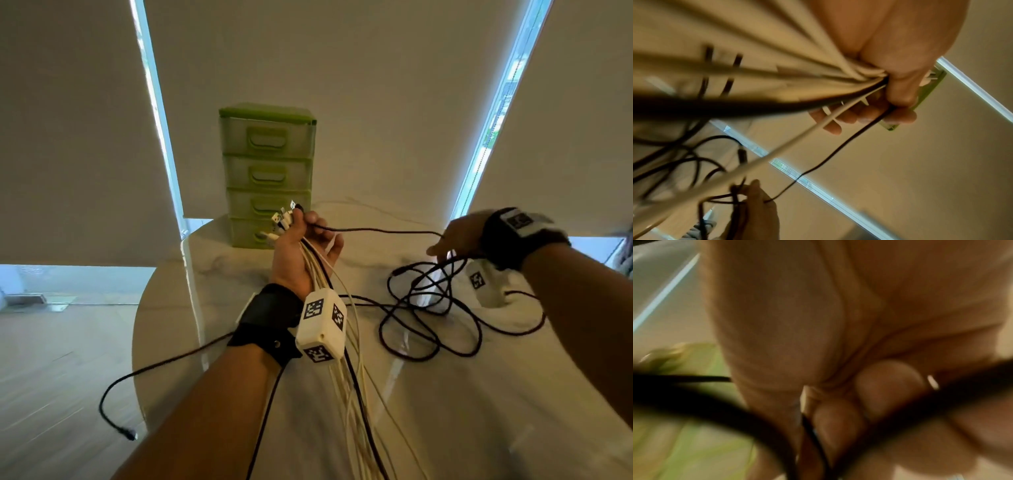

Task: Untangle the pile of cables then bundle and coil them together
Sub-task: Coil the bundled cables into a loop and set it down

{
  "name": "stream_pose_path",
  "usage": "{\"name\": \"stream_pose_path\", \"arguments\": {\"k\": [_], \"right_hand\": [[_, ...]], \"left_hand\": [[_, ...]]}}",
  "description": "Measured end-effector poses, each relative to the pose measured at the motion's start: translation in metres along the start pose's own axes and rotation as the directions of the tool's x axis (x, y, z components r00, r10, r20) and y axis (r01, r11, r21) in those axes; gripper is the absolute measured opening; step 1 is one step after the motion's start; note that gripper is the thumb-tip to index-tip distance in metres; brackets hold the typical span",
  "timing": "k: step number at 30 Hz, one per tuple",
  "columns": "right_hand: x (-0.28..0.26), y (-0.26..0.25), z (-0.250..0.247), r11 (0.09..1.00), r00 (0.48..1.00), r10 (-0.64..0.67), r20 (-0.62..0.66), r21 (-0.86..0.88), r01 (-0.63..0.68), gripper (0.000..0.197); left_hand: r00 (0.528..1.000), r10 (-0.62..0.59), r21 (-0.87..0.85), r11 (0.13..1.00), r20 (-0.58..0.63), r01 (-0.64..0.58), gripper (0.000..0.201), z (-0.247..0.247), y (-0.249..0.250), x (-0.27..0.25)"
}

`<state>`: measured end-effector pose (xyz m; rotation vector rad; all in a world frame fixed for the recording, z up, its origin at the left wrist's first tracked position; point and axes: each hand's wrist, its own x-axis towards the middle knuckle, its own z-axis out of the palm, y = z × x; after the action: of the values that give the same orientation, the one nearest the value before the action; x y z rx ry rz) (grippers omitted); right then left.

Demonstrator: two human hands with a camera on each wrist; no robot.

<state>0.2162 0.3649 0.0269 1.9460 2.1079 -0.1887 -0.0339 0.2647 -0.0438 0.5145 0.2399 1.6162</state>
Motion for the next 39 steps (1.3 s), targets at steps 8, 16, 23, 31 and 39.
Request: {"name": "stream_pose_path", "arguments": {"k": [8, 16, 23, 31, 39], "right_hand": [[0.008, 0.01, -0.016, 0.126, 0.878, 0.217, -0.427, 0.904, 0.409, 0.021], [-0.015, 0.015, 0.026, 0.961, 0.99, -0.098, -0.103, 0.249, 0.121, 0.028], [-0.051, 0.007, 0.026, 0.963, 0.97, -0.098, -0.221, 0.226, 0.149, 0.032], [-0.133, -0.065, -0.012, 0.9, 0.765, 0.061, -0.642, 0.366, 0.235, 0.032], [-0.108, -0.121, 0.012, 0.581, 0.742, -0.351, -0.571, 0.488, 0.651, 0.026]], "left_hand": [[0.999, 0.027, -0.068, 0.997, -0.02, -0.028, 0.046, 0.008, -0.002, -0.007], [0.997, -0.044, -0.01, 0.999, -0.07, 0.044, 0.034, 0.001, -0.006, -0.005], [0.994, -0.09, 0.152, 0.983, -0.06, 0.099, 0.032, 0.005, -0.004, -0.004], [0.97, -0.242, 0.395, 0.89, -0.02, 0.23, 0.034, 0.012, -0.01, -0.011], [0.929, -0.366, 0.538, 0.795, 0.054, 0.281, 0.03, 0.015, -0.01, -0.02]]}}
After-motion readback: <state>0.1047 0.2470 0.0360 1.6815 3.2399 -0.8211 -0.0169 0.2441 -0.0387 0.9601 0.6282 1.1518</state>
